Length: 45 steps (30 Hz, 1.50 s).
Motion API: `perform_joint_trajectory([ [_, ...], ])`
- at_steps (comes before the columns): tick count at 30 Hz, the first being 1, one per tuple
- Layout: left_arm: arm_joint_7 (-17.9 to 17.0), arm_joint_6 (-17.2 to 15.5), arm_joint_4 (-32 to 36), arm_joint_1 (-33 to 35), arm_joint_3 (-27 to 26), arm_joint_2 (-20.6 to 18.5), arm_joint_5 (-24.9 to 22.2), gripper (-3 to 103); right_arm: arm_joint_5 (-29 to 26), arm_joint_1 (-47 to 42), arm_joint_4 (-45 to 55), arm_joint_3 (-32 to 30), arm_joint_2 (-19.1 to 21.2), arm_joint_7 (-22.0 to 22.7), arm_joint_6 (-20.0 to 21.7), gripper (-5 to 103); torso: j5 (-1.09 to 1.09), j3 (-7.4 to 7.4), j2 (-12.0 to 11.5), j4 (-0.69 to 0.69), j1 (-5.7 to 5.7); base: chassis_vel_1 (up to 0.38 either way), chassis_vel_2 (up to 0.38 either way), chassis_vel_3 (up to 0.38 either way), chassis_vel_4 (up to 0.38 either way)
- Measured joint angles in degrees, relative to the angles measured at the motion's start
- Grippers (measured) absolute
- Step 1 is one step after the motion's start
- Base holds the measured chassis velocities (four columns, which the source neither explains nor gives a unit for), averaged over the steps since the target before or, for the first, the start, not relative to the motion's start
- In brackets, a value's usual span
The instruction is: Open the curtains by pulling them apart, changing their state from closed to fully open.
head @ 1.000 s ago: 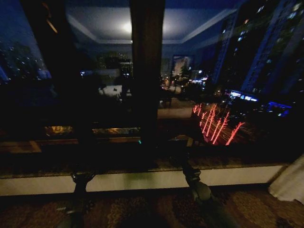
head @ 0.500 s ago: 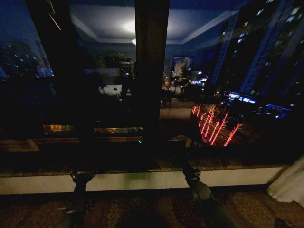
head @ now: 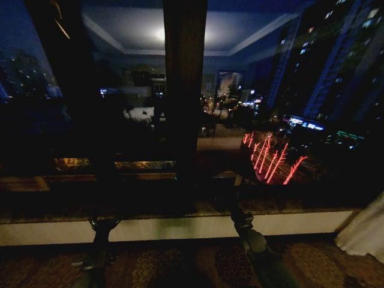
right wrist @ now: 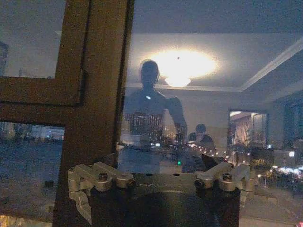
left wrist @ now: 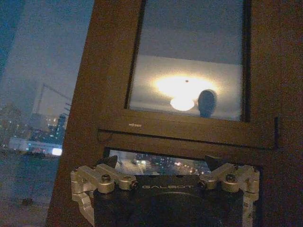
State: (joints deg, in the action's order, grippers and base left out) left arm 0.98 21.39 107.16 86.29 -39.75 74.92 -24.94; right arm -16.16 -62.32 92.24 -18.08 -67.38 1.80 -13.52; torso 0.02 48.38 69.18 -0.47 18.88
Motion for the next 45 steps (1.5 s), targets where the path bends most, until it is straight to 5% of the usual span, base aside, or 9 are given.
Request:
perform_joint_trajectory([
  [25, 0.06, 0.0, 0.0, -0.01, -0.02, 0.0, 0.0, 100, 0.0, 0.0, 0.0, 0.0, -0.01, 0.0, 0.0, 100, -0.02, 0.0, 0.0, 0.0, 0.0, 0.025, -0.152, -0.029, 0.152],
  [45, 0.04, 0.0, 0.0, 0.0, -0.02, 0.0, 0.0, 100, 0.0, -0.01, 0.0, 0.0, -0.01, 0.0, 0.0, 100, -0.02, -0.01, 0.01, 0.01, -0.02, 0.315, -0.354, -0.307, 0.345],
])
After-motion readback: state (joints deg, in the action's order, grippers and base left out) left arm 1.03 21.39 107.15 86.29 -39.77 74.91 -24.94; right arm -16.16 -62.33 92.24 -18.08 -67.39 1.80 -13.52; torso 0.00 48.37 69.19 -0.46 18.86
